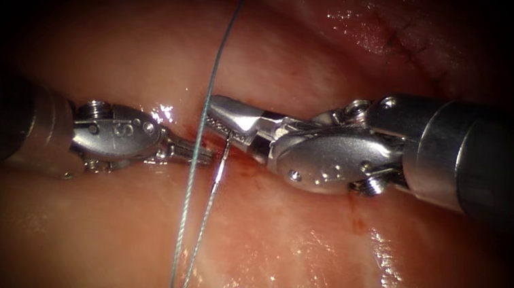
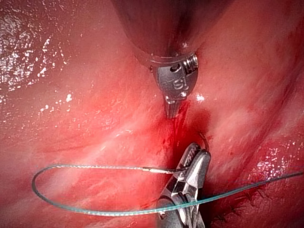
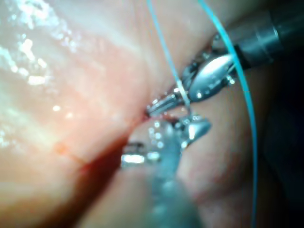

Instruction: Wound Closure

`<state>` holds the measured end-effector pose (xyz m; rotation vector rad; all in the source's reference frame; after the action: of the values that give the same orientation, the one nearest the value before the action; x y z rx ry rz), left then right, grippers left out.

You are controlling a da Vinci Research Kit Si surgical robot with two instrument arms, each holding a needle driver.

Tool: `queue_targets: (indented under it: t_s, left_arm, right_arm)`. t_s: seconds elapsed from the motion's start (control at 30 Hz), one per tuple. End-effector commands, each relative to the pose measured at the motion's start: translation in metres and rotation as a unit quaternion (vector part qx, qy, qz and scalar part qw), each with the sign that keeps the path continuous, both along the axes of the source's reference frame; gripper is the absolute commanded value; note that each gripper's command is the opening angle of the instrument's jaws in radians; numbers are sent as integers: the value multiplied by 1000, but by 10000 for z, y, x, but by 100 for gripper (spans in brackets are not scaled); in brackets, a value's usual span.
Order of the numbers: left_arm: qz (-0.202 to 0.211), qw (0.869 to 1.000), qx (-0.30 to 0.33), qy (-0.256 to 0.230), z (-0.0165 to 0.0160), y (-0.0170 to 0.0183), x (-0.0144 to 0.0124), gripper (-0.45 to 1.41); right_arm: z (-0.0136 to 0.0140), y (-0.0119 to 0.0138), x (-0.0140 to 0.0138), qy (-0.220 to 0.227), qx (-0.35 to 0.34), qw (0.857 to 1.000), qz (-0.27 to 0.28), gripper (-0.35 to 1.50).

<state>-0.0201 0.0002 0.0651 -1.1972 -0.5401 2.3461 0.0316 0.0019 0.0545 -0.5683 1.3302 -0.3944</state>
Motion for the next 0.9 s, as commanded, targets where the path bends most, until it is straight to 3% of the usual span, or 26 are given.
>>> queue_targets:
  t_s: [0.03, 0.23, 0.37, 0.67, 0.9]
  left_arm:
    - [0, 1000, 2, 0, 7, -7, -4, -29]
    - [0, 1000, 2, 0, 7, -7, -5, -29]
    - [0, 1000, 2, 0, 7, -8, -5, -29]
    - [0, 1000, 1, 0, 8, -8, -5, -29]
    - [1, 1000, 1, 0, 8, -8, -5, -29]
  right_arm:
    - [15, -1, 5, 0, 13, 1000, 1, -35]
    - [27, 10, -2, 25, 86, 996, 22, -35]
    - [38, 22, -8, 43, 161, 985, 48, -35]
    - [32, 55, -8, 54, 181, 980, 70, -35]
    - [42, 49, 1, 45, 222, 972, 65, -35]
